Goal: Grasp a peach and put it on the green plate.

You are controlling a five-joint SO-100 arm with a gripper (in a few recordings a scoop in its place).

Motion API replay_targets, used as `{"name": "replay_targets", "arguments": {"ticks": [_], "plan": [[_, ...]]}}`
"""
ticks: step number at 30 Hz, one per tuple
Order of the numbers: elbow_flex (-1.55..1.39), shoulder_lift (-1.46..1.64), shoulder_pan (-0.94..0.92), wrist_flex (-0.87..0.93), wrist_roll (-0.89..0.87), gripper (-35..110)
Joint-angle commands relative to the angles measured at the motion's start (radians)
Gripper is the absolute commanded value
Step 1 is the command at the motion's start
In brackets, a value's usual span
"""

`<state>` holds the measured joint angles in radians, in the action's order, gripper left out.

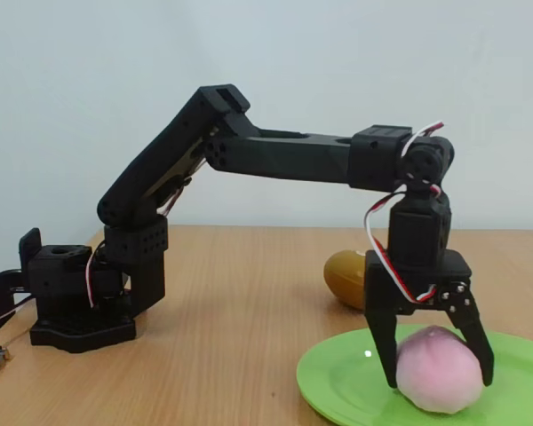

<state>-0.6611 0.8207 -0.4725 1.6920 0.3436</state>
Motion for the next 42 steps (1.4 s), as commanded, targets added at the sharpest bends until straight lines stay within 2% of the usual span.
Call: {"name": "replay_targets", "arguments": {"ticks": [1,27,42], "plan": [[0.026,0.012,-0.005,0.028,0.006,40],[-0.009,0.135,0.025,0.106,0.015,56],[-0.176,0.396,0.075,0.112,0.011,52]]}}
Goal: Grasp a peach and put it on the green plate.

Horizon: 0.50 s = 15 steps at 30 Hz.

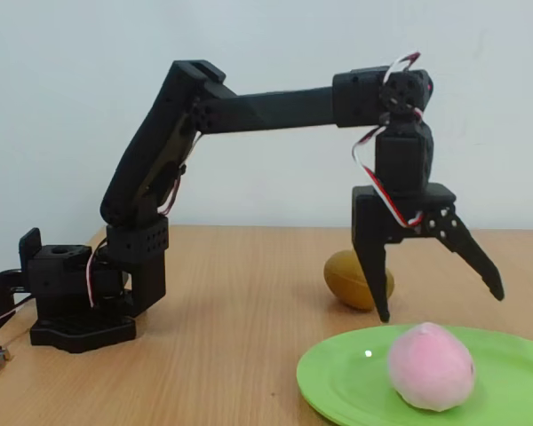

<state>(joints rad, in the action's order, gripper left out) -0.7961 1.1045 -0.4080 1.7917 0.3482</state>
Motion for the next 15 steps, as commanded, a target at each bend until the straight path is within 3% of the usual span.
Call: {"name": "replay_targets", "arguments": {"ticks": [1,7,11,15], "plan": [[-0.067,0.135,0.018,0.012,0.006,52],[-0.224,0.288,0.064,0.014,0.009,45],[-0.304,0.379,0.107,0.014,0.005,29],[-0.374,0.457,0.153,-0.002,-0.035,22]]}}
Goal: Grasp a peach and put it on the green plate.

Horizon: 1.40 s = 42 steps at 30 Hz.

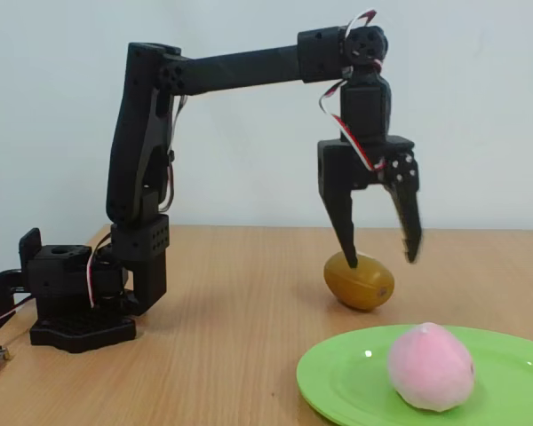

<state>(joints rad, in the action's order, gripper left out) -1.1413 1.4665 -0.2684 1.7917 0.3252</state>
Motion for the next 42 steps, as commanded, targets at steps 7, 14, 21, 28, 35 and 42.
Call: {"name": "replay_targets", "arguments": {"ticks": [7,14,21,28,35,42], "plan": [[-0.181,0.253,0.117,-0.196,-0.089,2],[-0.261,0.41,0.245,-0.255,-0.252,2],[-0.37,0.557,0.348,-0.302,-0.304,2],[-0.606,0.767,0.368,-0.399,-0.348,-8],[-0.93,1.003,0.357,-0.474,-0.402,-8],[-1.313,1.282,0.351,-0.604,-0.359,-8]]}}
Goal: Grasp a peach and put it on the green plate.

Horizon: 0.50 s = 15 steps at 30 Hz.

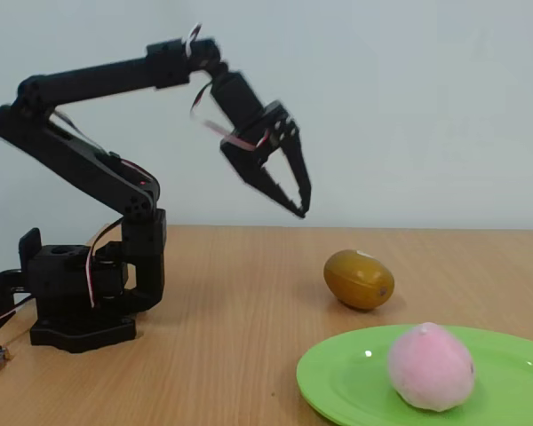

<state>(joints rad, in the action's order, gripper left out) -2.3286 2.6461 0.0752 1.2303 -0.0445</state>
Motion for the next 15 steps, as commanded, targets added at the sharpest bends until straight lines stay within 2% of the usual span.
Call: {"name": "replay_targets", "arguments": {"ticks": [1,5,15], "plan": [[-0.176,0.135,0.008,-0.064,0.037,-8],[-0.344,0.247,-0.008,-0.117,0.081,-8],[-0.551,0.407,-0.032,-0.095,0.048,-8]]}}
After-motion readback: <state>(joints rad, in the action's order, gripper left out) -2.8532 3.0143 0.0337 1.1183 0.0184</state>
